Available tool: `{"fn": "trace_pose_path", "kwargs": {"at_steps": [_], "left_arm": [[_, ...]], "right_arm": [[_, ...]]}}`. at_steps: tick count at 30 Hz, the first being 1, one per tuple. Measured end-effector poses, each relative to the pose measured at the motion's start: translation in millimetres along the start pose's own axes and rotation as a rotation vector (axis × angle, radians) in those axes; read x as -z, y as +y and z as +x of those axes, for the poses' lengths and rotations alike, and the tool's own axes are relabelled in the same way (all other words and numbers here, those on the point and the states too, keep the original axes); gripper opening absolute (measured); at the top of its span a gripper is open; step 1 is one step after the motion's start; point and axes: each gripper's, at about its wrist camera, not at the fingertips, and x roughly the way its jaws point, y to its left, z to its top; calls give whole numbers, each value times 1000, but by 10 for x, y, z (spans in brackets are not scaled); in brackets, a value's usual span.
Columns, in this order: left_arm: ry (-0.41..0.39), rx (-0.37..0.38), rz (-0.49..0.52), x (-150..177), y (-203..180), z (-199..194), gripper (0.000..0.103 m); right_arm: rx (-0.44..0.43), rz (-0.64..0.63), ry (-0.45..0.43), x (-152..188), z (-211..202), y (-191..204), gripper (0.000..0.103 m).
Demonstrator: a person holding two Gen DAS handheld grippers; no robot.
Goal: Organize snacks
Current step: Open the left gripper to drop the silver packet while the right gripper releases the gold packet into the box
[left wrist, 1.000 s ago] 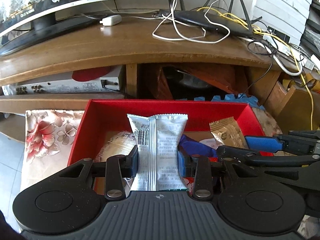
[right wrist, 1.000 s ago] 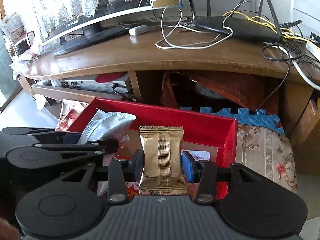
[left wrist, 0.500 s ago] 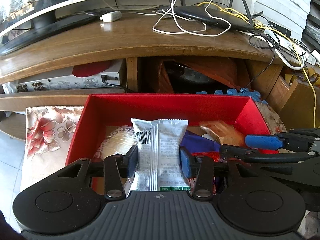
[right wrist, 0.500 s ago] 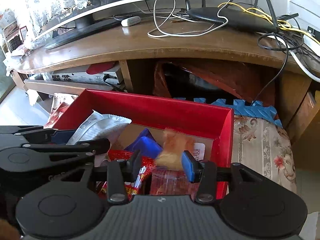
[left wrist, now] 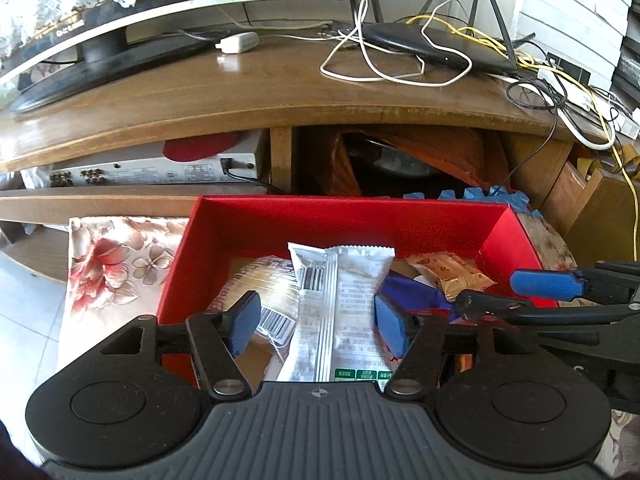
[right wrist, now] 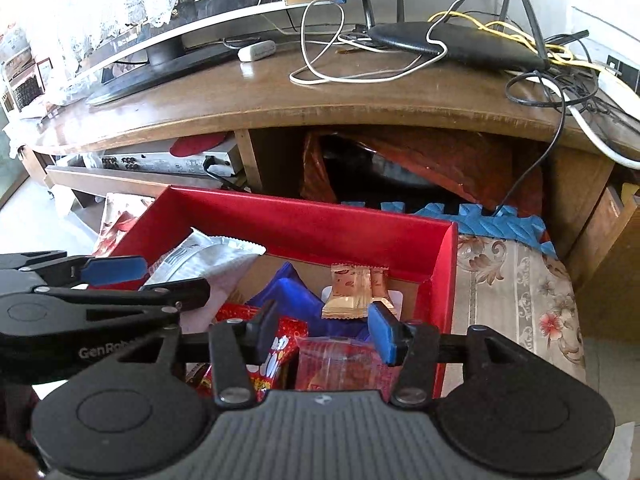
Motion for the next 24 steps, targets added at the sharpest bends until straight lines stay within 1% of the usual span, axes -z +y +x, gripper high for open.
{"fn": "trace_pose_path", "kwargs": {"at_steps": [11,14,15,18,24], "left_arm": [[-26,-8,-26,49,138,-250,77],[-24,-10,-30,81,185,-297,77],[-22,-9,-30,93,201,-315,78],[-22,-5,-29,131,247,-372,81],[-7,-2,-12,318,361,-530,83]], "right_arm": [[-7,-29,-46,16,-231,161,48],[-12,-38,-49,35,-256,214,51],[-13,-40,-50,42,-263,227,53],[-21,-44,-52,77,-299,267,54],[-45,-98,-55,211,-441,437,57]]}}
